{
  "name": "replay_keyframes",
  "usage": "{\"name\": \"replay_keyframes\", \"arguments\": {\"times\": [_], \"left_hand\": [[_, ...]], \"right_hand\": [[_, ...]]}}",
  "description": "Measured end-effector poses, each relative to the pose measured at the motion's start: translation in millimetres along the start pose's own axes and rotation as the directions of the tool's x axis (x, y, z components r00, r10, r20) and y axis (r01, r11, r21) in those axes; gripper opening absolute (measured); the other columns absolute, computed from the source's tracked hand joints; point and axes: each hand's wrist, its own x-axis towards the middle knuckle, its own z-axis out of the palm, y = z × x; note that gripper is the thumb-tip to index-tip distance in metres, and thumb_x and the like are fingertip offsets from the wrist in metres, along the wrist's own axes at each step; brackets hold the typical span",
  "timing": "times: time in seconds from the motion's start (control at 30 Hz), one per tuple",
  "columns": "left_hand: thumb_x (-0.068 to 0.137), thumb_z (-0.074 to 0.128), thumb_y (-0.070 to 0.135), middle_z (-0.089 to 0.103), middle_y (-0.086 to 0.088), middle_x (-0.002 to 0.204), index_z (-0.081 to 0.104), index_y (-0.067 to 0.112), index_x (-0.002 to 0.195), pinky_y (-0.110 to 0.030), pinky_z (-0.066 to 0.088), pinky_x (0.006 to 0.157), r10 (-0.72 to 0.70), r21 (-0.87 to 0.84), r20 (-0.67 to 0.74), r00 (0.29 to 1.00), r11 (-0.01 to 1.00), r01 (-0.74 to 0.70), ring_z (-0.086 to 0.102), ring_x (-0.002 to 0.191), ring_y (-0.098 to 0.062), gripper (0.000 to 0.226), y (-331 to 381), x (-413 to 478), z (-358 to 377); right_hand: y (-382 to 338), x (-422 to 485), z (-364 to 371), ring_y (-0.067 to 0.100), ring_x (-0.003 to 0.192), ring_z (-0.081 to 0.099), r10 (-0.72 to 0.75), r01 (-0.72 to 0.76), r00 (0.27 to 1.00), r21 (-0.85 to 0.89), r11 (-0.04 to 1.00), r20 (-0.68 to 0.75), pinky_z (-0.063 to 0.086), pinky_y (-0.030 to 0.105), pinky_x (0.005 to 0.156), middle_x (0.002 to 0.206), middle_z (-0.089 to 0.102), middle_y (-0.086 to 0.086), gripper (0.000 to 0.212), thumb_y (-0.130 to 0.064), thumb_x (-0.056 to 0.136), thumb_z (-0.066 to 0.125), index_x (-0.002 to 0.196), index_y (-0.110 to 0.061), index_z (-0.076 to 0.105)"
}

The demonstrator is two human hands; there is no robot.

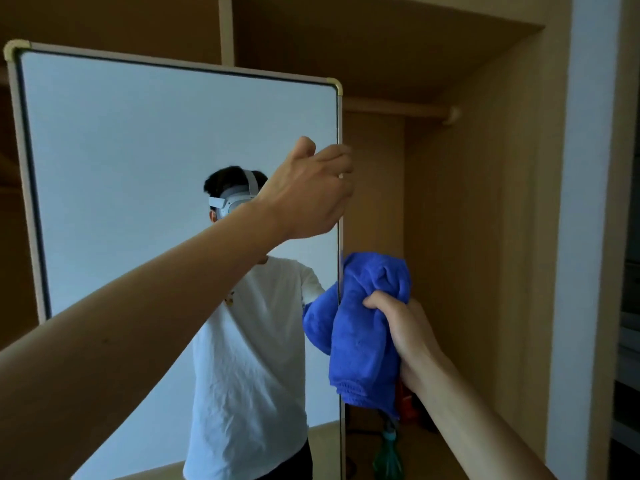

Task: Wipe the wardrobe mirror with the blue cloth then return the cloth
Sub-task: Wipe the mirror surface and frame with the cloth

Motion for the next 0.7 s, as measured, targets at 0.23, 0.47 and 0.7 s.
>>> {"name": "replay_keyframes", "arguments": {"times": [0.23,0.47,0.7], "left_hand": [[0.097,0.033,0.032,0.063,0.004,0.123,0.072,0.024,0.100,-0.040,0.031,0.090,-0.005,-0.023,0.021,1.000,1.000,0.006,0.049,0.131,-0.015,0.040,-6,7,-6],[0.096,0.035,0.037,0.043,0.000,0.157,0.065,0.026,0.128,-0.043,0.029,0.104,-0.147,-0.156,0.035,0.988,0.976,0.151,0.026,0.152,-0.018,0.045,-15,10,-17],[0.098,0.047,0.034,0.038,-0.002,0.160,0.050,0.027,0.143,-0.045,0.027,0.105,-0.274,-0.006,-0.003,0.962,0.962,0.274,0.025,0.152,-0.020,0.046,-39,33,-36]], "right_hand": [[-45,12,14,0.020,0.066,0.063,-0.075,0.075,0.997,0.047,0.996,-0.003,0.049,0.027,0.055,0.066,0.062,0.004,0.006,-0.011,0.084,0.064,0.078,-0.010,0.064],[-107,28,29,0.025,0.077,0.066,-0.172,0.168,0.985,0.117,0.979,0.031,0.053,0.035,0.068,0.082,0.067,0.009,0.011,-0.013,0.084,0.062,0.094,-0.010,0.067],[-121,36,28,0.030,0.082,0.064,-0.207,0.199,0.977,0.118,0.973,0.057,0.052,0.039,0.073,0.088,0.065,0.012,0.020,-0.015,0.085,0.063,0.102,-0.007,0.068]]}}
